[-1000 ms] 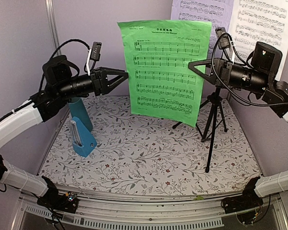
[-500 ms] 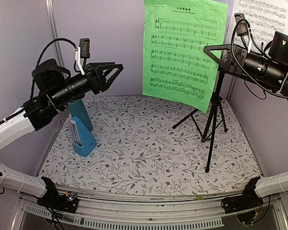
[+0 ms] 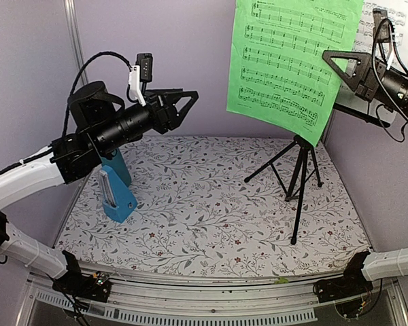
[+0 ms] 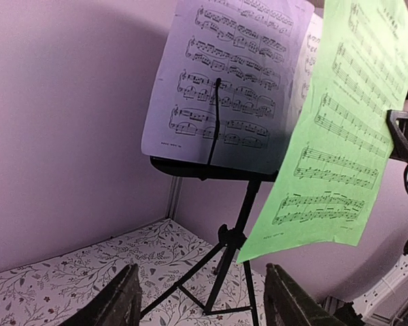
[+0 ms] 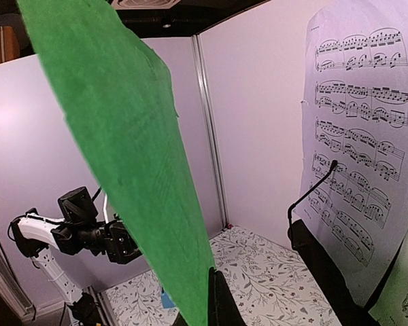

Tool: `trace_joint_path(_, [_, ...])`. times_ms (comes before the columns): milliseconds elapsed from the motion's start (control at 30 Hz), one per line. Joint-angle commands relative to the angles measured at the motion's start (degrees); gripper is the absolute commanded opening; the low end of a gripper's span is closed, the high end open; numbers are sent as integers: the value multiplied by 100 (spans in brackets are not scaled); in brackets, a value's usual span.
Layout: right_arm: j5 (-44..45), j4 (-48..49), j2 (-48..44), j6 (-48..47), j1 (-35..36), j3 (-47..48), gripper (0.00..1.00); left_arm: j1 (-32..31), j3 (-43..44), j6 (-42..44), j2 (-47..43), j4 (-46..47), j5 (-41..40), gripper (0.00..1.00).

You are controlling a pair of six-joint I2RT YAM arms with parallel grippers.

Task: Set up the instrument practice props
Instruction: Adjust the music stand at the center of the board.

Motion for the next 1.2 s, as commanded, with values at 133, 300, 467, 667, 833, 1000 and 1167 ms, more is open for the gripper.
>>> trace_joint_path(133, [220, -150, -102, -140, -27, 210, 0, -73, 447, -59, 296, 5, -791, 62])
trace_joint_path(300, [241, -132, -102, -187, -28, 364, 0, -62, 437, -56, 421, 70, -890, 63])
trace_joint_path(467, [262, -90, -123, -205, -19, 416, 0, -54, 263, -74, 563, 205, -826, 63])
trace_joint_path(667, [290, 19, -145, -238, -26, 434, 0, -61, -137, -261, 790, 460, -580, 63])
trace_joint_path(833, [285, 173, -137, -249, -30, 524, 0, -146, -495, -455, 1204, 960, -276, 63])
trace_joint_path(1000, [309, 261, -166, -235, -25, 589, 0, -305, -489, -515, 1850, 1404, -111, 63])
trace_joint_path(1167, [159, 385, -170, -200, -20, 584, 0, -602, 70, -402, 2761, 1458, -65, 63])
